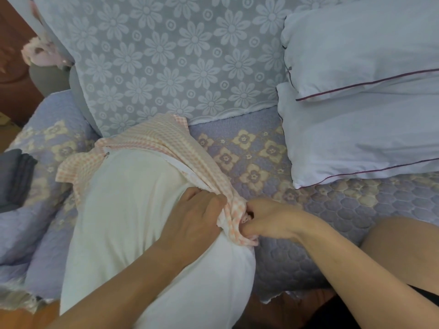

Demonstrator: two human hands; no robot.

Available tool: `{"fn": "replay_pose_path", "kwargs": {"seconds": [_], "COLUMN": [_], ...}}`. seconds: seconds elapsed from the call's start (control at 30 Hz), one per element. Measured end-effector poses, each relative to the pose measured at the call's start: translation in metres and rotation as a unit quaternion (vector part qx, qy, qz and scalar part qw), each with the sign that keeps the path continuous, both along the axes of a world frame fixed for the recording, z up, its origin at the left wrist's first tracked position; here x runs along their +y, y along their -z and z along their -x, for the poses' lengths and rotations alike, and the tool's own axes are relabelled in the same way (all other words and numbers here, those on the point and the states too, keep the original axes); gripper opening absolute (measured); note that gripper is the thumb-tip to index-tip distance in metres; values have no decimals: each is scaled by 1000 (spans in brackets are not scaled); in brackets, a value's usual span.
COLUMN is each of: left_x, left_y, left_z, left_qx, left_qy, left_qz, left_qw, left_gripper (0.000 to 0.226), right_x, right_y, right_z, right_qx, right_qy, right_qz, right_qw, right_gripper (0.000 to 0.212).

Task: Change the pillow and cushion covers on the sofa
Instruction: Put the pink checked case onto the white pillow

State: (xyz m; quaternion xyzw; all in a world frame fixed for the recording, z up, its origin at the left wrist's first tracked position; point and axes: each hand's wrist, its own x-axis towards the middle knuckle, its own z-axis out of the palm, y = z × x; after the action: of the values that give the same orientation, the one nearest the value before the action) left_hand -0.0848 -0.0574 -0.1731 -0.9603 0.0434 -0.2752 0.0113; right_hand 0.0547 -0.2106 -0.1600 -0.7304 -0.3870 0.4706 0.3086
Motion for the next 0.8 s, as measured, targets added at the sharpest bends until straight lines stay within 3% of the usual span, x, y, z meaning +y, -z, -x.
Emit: {"fn": "replay_pose_path", "kwargs": {"seconds": [0.13, 0.37, 0.47, 0.57, 0.63, 0.7, 0.8], "left_x": [5, 10, 6, 2, -2, -4, -3], "left_y": [0, -15, -17, -21, -19, -13, -2], "left_z": [0, 12, 15, 16, 14, 11, 4], "left_qx": [0, 100, 123, 134, 128, 120, 100], "left_qy": [-4, -19, -5, 0, 10, 17, -38], "left_qz": [-20, 121, 122, 93, 61, 20, -12], "left_qw": [1000, 987, 985, 987, 990, 992, 994], "left_gripper": [35, 50, 50, 41, 32, 36, 50], "right_x": [0, -13, -10, -9, -12, -11, -6], "right_y": [6, 19, 26, 27, 22, 19, 14], "right_z": [8, -8, -6, -6, -7, -5, 2], "right_qx": [47, 93, 129, 173, 180, 150, 63], "right_qy": [66, 116, 112, 44, -3, -42, -68], "right_qz": [-68, -142, -125, -83, -42, 0, 25], "right_qw": [994, 979, 977, 981, 983, 988, 995], "right_gripper": [17, 11, 21, 31, 33, 39, 10]}}
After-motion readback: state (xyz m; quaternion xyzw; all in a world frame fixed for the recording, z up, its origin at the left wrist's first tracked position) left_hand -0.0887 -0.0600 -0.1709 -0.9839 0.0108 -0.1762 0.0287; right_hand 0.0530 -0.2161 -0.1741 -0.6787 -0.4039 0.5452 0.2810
